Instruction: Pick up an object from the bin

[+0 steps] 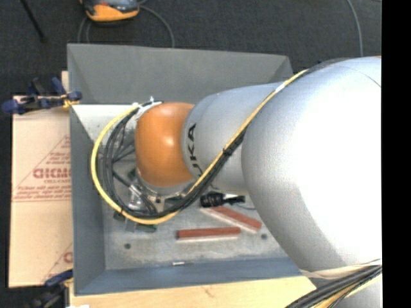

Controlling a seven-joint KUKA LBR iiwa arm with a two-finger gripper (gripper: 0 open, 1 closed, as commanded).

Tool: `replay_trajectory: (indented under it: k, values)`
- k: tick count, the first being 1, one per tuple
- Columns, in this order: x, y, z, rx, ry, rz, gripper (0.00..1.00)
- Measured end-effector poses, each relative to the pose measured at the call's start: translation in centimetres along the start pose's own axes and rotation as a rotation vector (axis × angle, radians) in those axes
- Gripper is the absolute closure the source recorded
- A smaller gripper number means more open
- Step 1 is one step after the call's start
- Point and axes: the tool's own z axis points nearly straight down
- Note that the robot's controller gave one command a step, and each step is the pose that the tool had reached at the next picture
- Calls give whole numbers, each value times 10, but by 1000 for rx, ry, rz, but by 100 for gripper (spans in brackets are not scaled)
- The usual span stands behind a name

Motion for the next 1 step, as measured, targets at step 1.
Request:
replay_trajectory:
  k: [1]
  values:
    - [1, -1, -12, 2, 3, 0, 100]
